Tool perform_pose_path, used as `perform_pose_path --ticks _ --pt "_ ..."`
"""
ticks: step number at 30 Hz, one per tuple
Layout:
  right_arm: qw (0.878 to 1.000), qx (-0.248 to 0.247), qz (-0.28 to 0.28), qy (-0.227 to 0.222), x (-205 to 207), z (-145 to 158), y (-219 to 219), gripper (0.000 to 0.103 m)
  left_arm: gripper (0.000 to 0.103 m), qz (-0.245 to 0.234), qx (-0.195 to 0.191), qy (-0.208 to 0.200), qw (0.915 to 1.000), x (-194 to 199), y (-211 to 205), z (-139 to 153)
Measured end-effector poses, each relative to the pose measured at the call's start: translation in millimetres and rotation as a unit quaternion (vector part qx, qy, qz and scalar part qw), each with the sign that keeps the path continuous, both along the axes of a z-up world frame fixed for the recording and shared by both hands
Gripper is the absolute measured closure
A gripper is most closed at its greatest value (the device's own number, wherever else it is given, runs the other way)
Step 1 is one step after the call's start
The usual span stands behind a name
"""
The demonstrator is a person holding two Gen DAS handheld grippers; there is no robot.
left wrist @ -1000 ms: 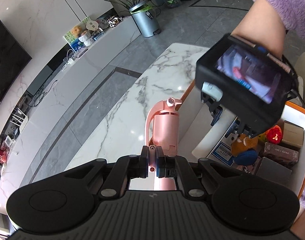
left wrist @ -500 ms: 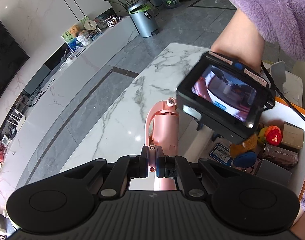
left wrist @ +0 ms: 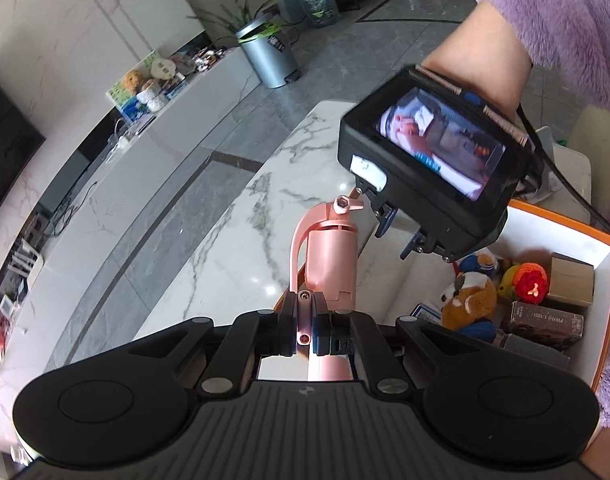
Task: Organize objects
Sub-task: 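Lower the white box into the orange box with the right tool, then lower the pink selfie stick into the box and open the left tool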
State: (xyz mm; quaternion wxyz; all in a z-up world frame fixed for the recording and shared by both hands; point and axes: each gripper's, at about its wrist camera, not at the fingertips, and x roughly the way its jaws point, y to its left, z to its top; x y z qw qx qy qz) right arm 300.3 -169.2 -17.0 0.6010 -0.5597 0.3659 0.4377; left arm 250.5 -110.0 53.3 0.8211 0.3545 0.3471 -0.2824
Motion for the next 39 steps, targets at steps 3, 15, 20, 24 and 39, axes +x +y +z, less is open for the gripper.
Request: perform_pose_path --ticks 3,15,20,24,39 --pt "1.0 0.012 -0.013 0.009 -5 19 -20 0.075 0.095 -0.03 0.003 -0.002 0.9995 -3 -17 -4" --pt "0.989 0.095 -0.091 0.065 -25 76 -64 0.068 0.095 -0.154 0.097 -0.046 0.9822 -23 -75 -78" --pt "0.989 0.104 -0.091 0.055 -18 66 -66 0.064 0.095 -0.173 0.13 -0.08 0.973 -25 -83 -116" --pt "0.987 0.112 -0.096 0.057 -20 58 -72 0.064 0.095 -0.169 0.154 -0.103 0.9681 -22 -87 -142" --pt "0.986 0.117 -0.101 0.064 -23 43 -75 0.057 0.087 -0.179 0.17 -0.104 0.9634 -22 -97 -167"
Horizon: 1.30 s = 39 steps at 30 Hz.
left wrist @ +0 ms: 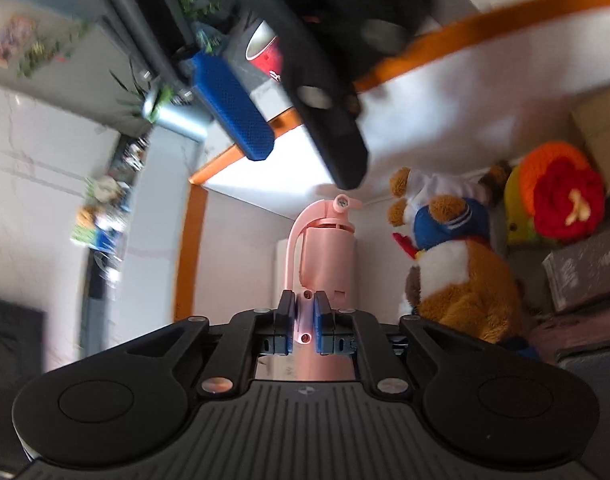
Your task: Organize objects
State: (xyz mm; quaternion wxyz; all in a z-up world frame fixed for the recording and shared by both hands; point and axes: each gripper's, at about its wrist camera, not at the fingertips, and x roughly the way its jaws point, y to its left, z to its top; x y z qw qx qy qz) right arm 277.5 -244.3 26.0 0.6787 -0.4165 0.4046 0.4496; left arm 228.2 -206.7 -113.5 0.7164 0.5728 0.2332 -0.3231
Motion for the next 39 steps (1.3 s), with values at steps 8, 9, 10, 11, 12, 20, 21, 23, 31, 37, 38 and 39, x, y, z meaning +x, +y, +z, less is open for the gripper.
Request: perform_pose_path --ticks 8,9,10,11,12,20,21,23,31,37,38,39 --pt "1.0 -0.01 -0.001 -0.001 -4 -7 2 0.055 0.075 0.094 -0.083 0.167 0.9781 39 12 31" --pt "1.0 -0.011 -0.001 -0.002 -5 -7 2 0.054 0.073 0.107 -0.089 0.194 0.971 44 15 33" --pt "1.0 -0.012 -0.001 -0.003 -7 -6 2 0.054 0.072 0.121 -0.095 0.219 0.9636 50 17 35" --pt "1.0 -0.013 0.0 -0.005 -9 -5 3 0.054 0.072 0.133 -0.101 0.232 0.9584 45 20 34" --pt "1.0 -0.013 0.001 -0.006 -11 -3 3 0.053 0.067 0.144 -0.107 0.233 0.9559 47 22 36" --pt "1.0 -0.005 -0.013 -0.019 -30 16 -1 0.051 0.058 0.181 -0.163 0.221 0.9444 35 42 88" --pt "1.0 -0.003 -0.016 -0.02 -32 19 -1 0.051 0.057 0.181 -0.168 0.214 0.945 29 45 98" --pt "0.999 0.006 -0.022 -0.024 -40 28 -1 0.051 0.056 0.182 -0.181 0.201 0.9454 19 47 115" --pt "0.991 0.081 -0.1 -0.041 -79 77 -3 0.045 0.046 0.204 -0.273 0.117 0.9331 -36 71 179" --pt "0.959 0.184 -0.199 -0.085 -129 104 -9 0.033 0.036 0.246 -0.395 0.049 0.8839 -90 111 216" --pt "0.952 0.204 -0.208 -0.097 -140 106 -12 0.033 0.033 0.251 -0.41 0.035 0.8762 -99 117 219" --pt "0.946 0.221 -0.214 -0.105 -149 108 -14 0.027 0.022 0.258 -0.423 0.018 0.8684 -109 123 221"
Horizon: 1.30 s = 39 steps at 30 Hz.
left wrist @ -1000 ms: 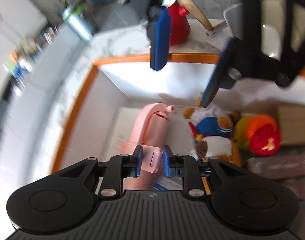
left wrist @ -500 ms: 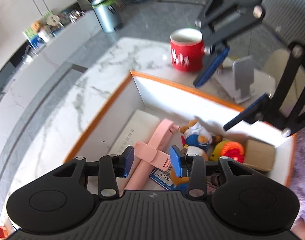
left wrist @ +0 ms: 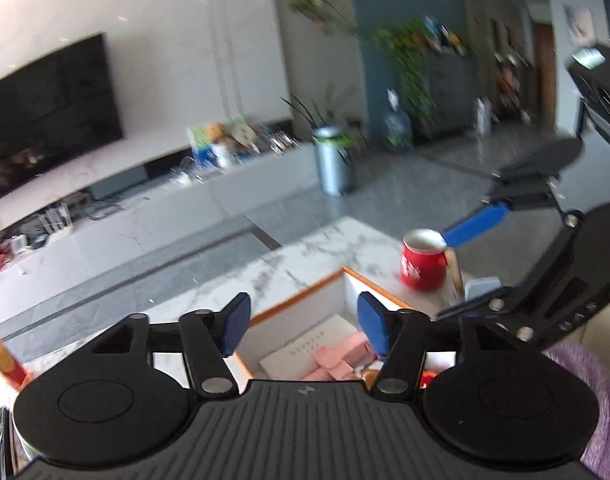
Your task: Organize objects
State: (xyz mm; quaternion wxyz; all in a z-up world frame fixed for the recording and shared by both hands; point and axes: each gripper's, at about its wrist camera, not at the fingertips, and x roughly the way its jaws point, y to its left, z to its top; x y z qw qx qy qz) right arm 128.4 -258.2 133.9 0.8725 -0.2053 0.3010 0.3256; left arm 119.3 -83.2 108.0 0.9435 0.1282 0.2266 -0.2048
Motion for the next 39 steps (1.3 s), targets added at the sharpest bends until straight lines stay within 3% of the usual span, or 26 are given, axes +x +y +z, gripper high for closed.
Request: perform_pose_path --ticks 5,7,11,14,20,28,39 --pt "0.992 0.08 -0.069 -0.073 -55 -3 -11 0.014 0.011 0.086 -0.02 -0.064 0.9941 -45 19 1" --pt "0.986 0.112 -0.104 -0.07 -68 -10 -13 0.013 0.006 0.112 -0.033 -0.075 0.9903 -59 22 -5" --pt "0.97 0.169 -0.163 -0.056 -94 -25 -14 0.012 0.005 0.141 -0.051 -0.075 0.9859 -81 27 -18" --pt "0.96 0.193 -0.191 -0.064 -114 -39 -15 0.009 0.005 0.16 -0.06 -0.052 0.9838 -88 32 -32" --pt "0.953 0.183 -0.238 -0.04 -133 -75 -10 0.008 0.005 0.187 -0.087 0.005 0.9785 -96 43 -62" --pt "0.951 0.164 -0.261 -0.027 -134 -107 -8 0.006 0.005 0.199 -0.057 0.051 0.9769 -97 33 -96" --pt "0.954 0.149 -0.259 0.001 -124 -128 -10 0.005 0.005 0.216 -0.034 0.08 0.9725 -98 32 -112"
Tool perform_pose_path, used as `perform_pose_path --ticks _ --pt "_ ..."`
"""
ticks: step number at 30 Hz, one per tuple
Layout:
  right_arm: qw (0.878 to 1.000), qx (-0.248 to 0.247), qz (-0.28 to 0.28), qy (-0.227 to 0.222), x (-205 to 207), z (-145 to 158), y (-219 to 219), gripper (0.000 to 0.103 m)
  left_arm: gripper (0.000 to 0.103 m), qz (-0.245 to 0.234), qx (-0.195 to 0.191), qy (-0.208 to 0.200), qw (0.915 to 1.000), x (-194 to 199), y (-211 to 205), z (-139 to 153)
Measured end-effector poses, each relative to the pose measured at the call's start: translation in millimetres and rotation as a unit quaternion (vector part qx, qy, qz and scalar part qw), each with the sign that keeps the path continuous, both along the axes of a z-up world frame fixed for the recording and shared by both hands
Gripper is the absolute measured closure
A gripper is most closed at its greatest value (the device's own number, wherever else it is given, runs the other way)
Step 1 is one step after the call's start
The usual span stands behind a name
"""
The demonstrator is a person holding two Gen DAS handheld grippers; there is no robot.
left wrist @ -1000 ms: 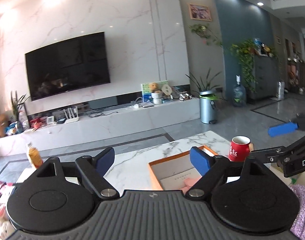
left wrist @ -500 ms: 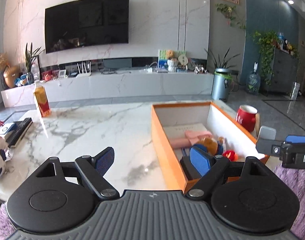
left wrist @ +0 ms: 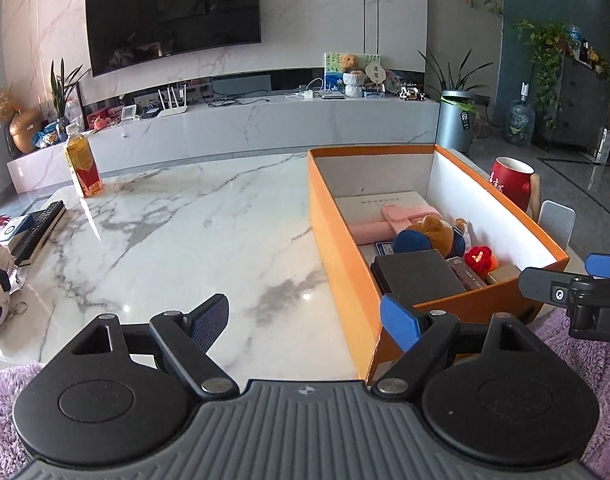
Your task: Organize objects
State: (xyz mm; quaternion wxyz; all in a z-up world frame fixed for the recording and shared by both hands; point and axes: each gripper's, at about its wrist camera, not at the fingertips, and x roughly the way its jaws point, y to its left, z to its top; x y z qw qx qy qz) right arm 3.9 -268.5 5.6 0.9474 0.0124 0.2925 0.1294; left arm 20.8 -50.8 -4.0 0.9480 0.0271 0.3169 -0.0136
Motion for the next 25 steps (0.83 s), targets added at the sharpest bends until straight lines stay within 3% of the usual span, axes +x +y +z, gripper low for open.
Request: perform_pose_path --ticks 25 --pt "1.0 -0.014 0.014 -0.01 -5 1 7 0.005 0.005 0.007 0.011 -0.002 0.9999 -7 3 11"
